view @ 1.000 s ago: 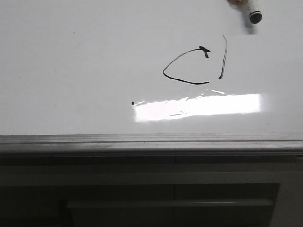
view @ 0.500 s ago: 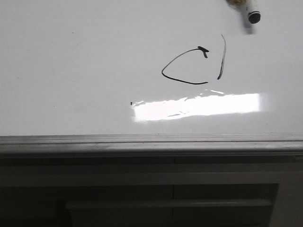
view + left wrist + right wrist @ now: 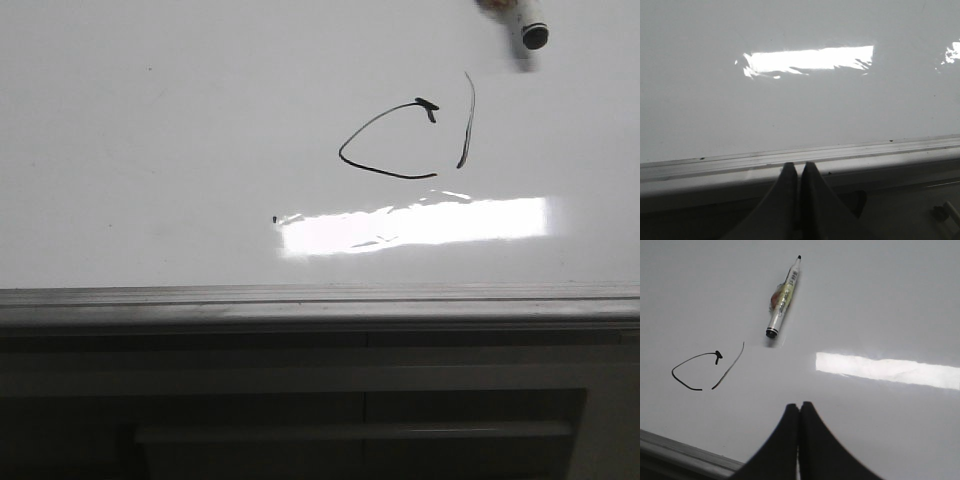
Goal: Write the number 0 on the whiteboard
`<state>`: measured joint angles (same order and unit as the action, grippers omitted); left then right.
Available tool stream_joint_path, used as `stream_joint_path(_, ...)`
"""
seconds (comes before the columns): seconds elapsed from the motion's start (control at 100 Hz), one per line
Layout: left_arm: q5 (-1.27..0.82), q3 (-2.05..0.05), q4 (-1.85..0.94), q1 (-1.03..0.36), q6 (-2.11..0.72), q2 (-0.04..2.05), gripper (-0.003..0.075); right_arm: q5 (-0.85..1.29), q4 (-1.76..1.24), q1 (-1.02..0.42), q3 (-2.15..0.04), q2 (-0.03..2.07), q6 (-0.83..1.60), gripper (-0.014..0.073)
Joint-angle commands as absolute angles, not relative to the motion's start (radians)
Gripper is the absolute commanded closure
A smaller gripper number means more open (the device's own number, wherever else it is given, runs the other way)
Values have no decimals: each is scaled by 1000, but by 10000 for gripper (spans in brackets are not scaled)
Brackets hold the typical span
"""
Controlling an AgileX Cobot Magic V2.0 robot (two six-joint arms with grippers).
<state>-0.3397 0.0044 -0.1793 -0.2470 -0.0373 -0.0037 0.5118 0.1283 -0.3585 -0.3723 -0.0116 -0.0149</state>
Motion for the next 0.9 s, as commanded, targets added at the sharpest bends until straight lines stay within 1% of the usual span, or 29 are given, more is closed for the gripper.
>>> stream_joint_path(0.0,-302,36,-200,-242,-24,-31,740,437,135,-354,-395,-14,-13,669)
stream_joint_path(0.56,-302,36,-200,-242,-24,-31,740,457,135,-354,-393,-14,-13,669)
stream_joint_path(0.67,-302,36,-200,-242,-24,-31,740,434,135,-354,-330,-14,-17,669)
stream_joint_path(0.89,-302,36,-200,-242,-24,-31,740,213,135,-354,-85,-14,-62,669)
